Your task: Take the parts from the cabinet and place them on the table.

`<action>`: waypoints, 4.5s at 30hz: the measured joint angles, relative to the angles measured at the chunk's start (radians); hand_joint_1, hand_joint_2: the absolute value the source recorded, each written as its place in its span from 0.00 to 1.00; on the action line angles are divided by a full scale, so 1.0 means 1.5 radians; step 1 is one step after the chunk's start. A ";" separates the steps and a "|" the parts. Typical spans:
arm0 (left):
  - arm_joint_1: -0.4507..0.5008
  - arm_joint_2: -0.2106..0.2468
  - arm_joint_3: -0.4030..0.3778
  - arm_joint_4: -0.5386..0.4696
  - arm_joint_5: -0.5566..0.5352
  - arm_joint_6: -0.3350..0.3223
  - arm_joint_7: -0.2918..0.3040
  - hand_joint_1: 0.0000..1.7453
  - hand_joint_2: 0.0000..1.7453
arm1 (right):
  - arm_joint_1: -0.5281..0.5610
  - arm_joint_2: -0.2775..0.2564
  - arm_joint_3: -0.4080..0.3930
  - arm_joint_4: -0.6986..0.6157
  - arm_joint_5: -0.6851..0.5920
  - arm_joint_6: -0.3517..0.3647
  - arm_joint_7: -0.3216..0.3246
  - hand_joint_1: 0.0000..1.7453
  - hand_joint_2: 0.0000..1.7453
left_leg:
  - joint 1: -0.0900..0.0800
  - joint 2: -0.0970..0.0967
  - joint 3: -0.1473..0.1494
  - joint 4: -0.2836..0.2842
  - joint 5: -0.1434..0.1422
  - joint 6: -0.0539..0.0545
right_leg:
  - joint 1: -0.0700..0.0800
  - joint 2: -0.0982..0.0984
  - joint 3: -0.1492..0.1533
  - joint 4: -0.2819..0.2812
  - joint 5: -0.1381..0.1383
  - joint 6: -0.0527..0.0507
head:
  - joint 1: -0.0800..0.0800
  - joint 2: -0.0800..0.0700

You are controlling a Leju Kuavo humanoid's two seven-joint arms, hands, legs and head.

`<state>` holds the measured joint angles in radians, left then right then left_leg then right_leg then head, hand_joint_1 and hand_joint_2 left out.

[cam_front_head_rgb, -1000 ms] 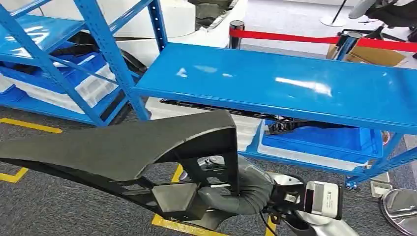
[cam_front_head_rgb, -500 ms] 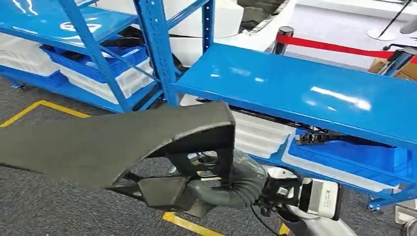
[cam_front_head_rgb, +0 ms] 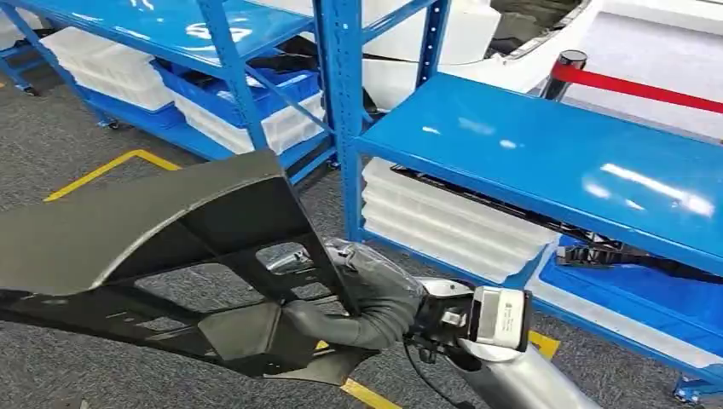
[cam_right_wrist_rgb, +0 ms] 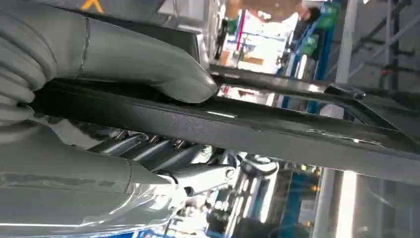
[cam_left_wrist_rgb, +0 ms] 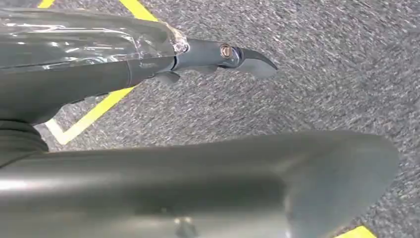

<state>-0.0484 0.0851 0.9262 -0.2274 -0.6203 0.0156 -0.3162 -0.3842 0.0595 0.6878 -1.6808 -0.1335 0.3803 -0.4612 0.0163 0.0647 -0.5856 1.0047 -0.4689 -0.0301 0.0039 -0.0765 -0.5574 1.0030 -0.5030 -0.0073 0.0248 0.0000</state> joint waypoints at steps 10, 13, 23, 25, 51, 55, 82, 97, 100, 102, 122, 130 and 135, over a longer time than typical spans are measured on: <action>0.001 -0.002 0.004 0.000 0.000 0.000 0.000 0.00 1.00 | 0.002 0.004 0.012 0.017 0.000 0.000 0.002 1.00 1.00 | -0.005 -0.063 -0.009 0.000 0.009 0.031 | -0.005 0.048 -0.091 0.217 -0.106 0.012 | 0.003 0.000; 0.003 -0.002 0.005 0.000 -0.001 0.000 0.000 0.00 1.00 | 0.001 0.005 0.014 0.023 0.000 0.002 0.005 1.00 1.00 | -0.008 -0.089 -0.007 0.001 0.010 0.032 | -0.002 0.061 -0.030 0.085 -0.023 0.000 | 0.003 0.000; 0.007 -0.010 0.020 -0.001 -0.006 0.020 0.024 0.00 1.00 | 0.009 0.013 0.028 0.030 0.001 0.007 0.006 1.00 1.00 | -0.003 -0.056 -0.077 0.125 -0.057 0.001 | -0.006 0.051 0.009 -0.010 0.005 -0.018 | 0.000 0.000; 0.009 -0.010 0.025 -0.001 -0.010 0.023 0.025 0.00 1.00 | 0.016 0.013 0.030 0.033 0.001 0.009 0.006 1.00 1.00 | 0.004 -0.051 -0.113 0.204 -0.079 -0.006 | -0.006 0.034 0.008 -0.009 0.005 -0.017 | 0.000 0.000; 0.016 -0.015 0.048 -0.006 -0.036 0.012 0.016 0.00 1.00 | 0.021 0.004 0.044 0.049 -0.009 0.018 0.001 1.00 1.00 | 0.002 -0.128 -0.027 0.006 0.014 0.014 | -0.006 0.084 0.004 -0.008 0.010 -0.018 | 0.000 0.000; 0.011 -0.014 0.049 -0.007 -0.036 0.012 0.011 0.00 1.00 | 0.024 0.004 0.043 0.049 -0.010 0.018 0.000 1.00 1.00 | 0.002 -0.054 -0.109 0.177 -0.070 0.001 | -0.003 0.045 0.005 -0.009 0.008 -0.019 | -0.003 0.000; 0.020 -0.026 0.079 -0.009 -0.058 0.013 0.022 0.00 1.00 | 0.024 0.000 0.045 0.035 -0.018 0.013 0.008 1.00 1.00 | -0.009 -0.100 -0.025 0.012 0.007 0.017 | -0.002 0.076 0.003 -0.012 0.016 -0.019 | -0.004 0.000; 0.017 -0.026 0.098 -0.011 -0.063 0.013 0.024 0.00 1.00 | 0.026 0.001 0.045 0.027 -0.018 0.012 0.009 1.00 1.00 | 0.000 -0.036 -0.016 0.005 0.013 0.024 | -0.007 0.010 0.013 0.004 -0.016 0.018 | -0.005 0.000; 0.011 -0.026 0.099 -0.011 -0.068 0.012 0.024 0.00 1.00 | 0.032 -0.001 0.045 0.026 -0.018 0.011 0.008 1.00 1.00 | -0.003 -0.054 -0.017 0.006 0.014 0.035 | -0.008 0.046 -0.052 0.146 -0.089 0.016 | -0.005 0.000; 0.012 -0.026 0.099 -0.011 -0.073 0.011 0.024 0.00 1.00 | 0.038 -0.002 0.045 0.028 -0.018 0.011 0.008 1.00 1.00 | -0.008 -0.070 -0.017 0.006 0.015 0.036 | -0.007 0.048 -0.090 0.216 -0.102 0.012 | -0.005 0.000; 0.008 -0.031 0.114 -0.012 -0.100 -0.005 0.007 0.00 1.00 | 0.018 0.010 0.043 0.033 -0.010 0.003 0.016 1.00 1.00 | 0.012 0.007 -0.018 0.016 0.002 -0.018 | -0.001 -0.002 0.009 -0.005 0.003 0.004 | -0.007 0.000; 0.001 -0.026 0.116 -0.014 -0.117 -0.015 -0.004 0.00 1.00 | -0.029 0.037 0.034 0.084 -0.019 -0.014 0.027 1.00 1.00 | 0.004 -0.045 -0.022 0.015 0.009 0.030 | -0.010 0.043 -0.036 0.111 -0.073 0.018 | -0.006 0.000; 0.002 -0.026 0.119 -0.014 -0.123 -0.017 -0.002 0.00 1.00 | -0.039 0.051 0.021 0.123 -0.027 -0.022 0.035 1.00 1.00 | -0.007 -0.090 -0.019 0.016 0.010 0.034 | -0.002 0.056 -0.068 0.144 -0.038 -0.002 | -0.007 0.000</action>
<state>-0.0455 0.0458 1.1044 -0.2480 -0.8045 -0.0103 -0.3197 -0.4423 0.1366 0.7198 -1.4969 -0.1740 0.3471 -0.4082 0.0062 -0.0700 -0.6148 1.0282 -0.4544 0.0212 0.0016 0.0068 -0.6597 1.2191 -0.5606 -0.0098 0.0149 0.0000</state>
